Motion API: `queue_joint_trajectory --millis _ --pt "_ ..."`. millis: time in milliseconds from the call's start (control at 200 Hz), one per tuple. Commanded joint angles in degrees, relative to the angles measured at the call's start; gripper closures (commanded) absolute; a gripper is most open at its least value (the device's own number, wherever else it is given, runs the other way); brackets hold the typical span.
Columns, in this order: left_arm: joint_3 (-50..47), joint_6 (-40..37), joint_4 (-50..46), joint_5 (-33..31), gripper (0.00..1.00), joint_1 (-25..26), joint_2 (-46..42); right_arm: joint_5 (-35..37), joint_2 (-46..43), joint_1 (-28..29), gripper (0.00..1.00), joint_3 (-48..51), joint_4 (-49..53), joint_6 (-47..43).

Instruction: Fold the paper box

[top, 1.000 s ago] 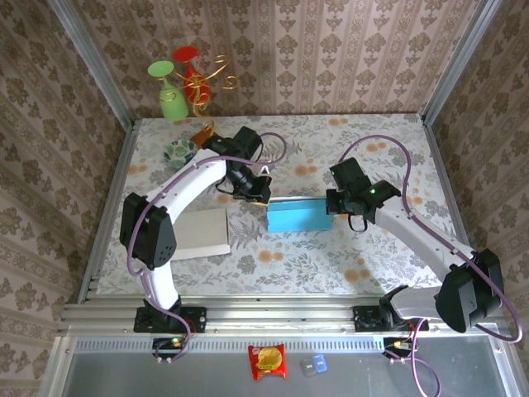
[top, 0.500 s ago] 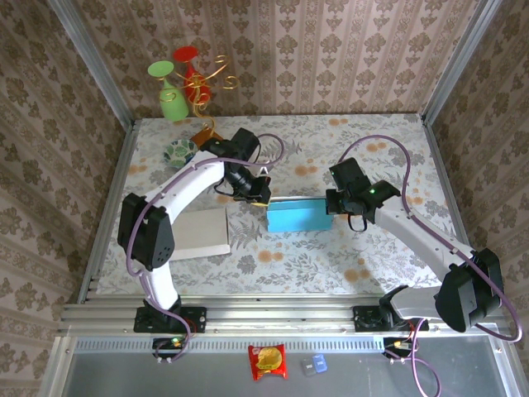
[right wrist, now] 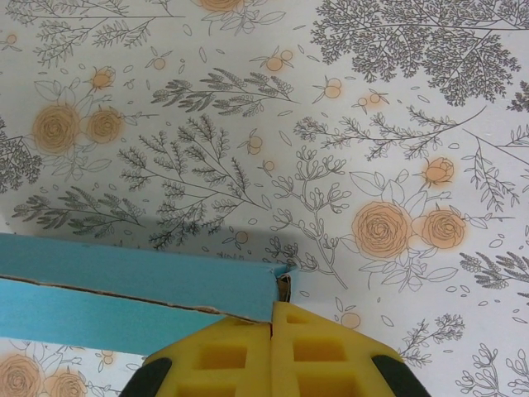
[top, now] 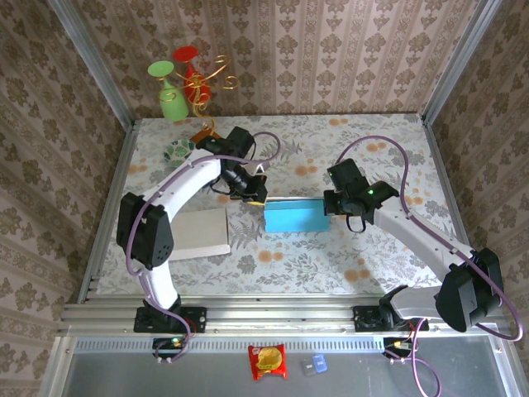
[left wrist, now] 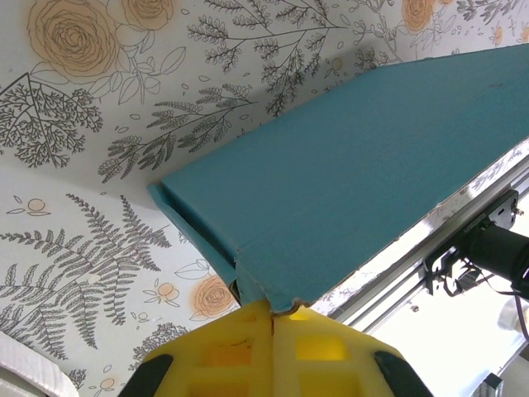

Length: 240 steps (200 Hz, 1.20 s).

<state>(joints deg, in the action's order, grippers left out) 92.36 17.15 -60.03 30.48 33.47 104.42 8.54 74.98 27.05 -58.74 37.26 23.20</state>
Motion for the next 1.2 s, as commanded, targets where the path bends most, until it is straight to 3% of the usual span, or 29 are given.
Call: queue_joint_trajectory --millis 0,660,770,950,1195 --pt "2.21 -2.11 -4.43 -0.29 1.00 -1.43 0.89 -0.67 1.60 0.29 1.00 1.17 4.58 1.13" --pt "8.20 -8.50 -12.09 -1.81 0.98 -3.06 4.56 -0.46 2.41 1.09 1.00 0.50 4.85 1.02" --pt "8.27 -8.11 -11.55 -1.83 0.95 -2.55 4.41 -0.53 2.37 1.08 1.00 0.47 4.80 0.99" --pt "6.94 -5.85 -8.98 -2.38 0.80 -0.92 3.02 -0.41 2.47 1.25 1.00 0.07 4.84 1.14" --pt "5.81 -4.45 -6.73 -3.67 0.78 0.40 2.32 -0.36 2.50 1.41 1.00 0.07 4.85 1.30"
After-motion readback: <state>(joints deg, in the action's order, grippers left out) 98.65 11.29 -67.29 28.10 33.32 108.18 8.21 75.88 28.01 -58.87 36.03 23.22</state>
